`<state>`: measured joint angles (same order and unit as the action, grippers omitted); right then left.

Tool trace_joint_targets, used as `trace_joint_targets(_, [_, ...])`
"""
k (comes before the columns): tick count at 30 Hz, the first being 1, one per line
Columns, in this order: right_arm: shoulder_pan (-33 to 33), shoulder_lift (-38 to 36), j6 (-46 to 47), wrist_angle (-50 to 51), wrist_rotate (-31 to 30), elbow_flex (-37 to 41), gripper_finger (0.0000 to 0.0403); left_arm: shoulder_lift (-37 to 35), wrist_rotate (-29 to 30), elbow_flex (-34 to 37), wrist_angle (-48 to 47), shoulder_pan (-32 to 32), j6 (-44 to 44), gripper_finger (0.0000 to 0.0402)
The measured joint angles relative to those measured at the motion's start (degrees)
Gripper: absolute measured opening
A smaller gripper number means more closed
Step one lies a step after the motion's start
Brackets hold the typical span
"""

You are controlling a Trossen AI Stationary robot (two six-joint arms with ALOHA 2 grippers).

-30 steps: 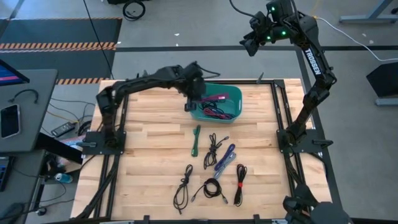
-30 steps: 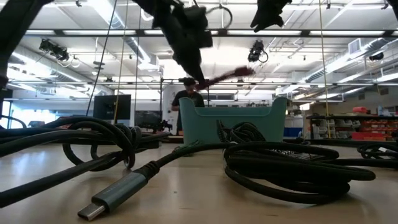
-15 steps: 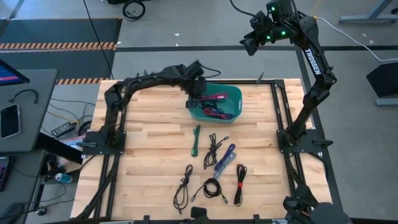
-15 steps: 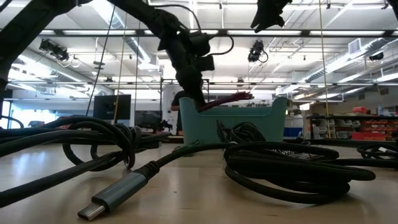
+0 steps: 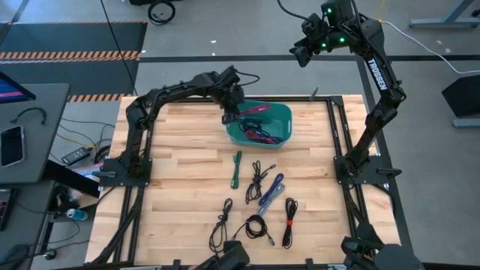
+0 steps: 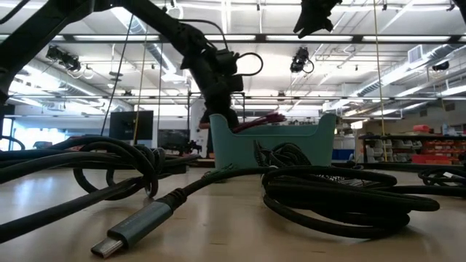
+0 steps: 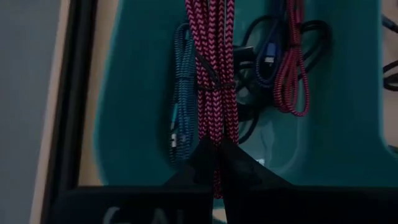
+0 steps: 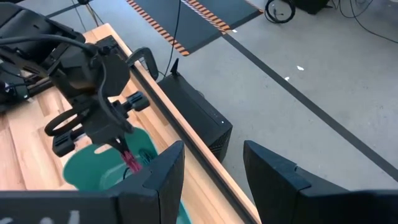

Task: Pick and place USB-C Cables
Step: Put the pink charger cable into the light blue bin

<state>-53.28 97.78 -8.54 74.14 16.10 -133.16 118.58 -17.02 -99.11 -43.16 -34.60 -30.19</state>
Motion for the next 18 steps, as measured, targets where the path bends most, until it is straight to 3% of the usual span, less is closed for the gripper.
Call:
trace_joint_targets(8, [0.00, 0.00, -0.15, 0.01, 0.02, 0.00, 0.0171, 0.02, 0.17, 0.00, -0.71, 1.39, 2.97, 0.0009])
trace_joint_targets(18, [0.00, 0.00, -0.61, 0.05, 0.06, 0.00, 0.0171, 0.02, 6.85, -0.07, -6.27, 1.75, 3.97, 0.0009])
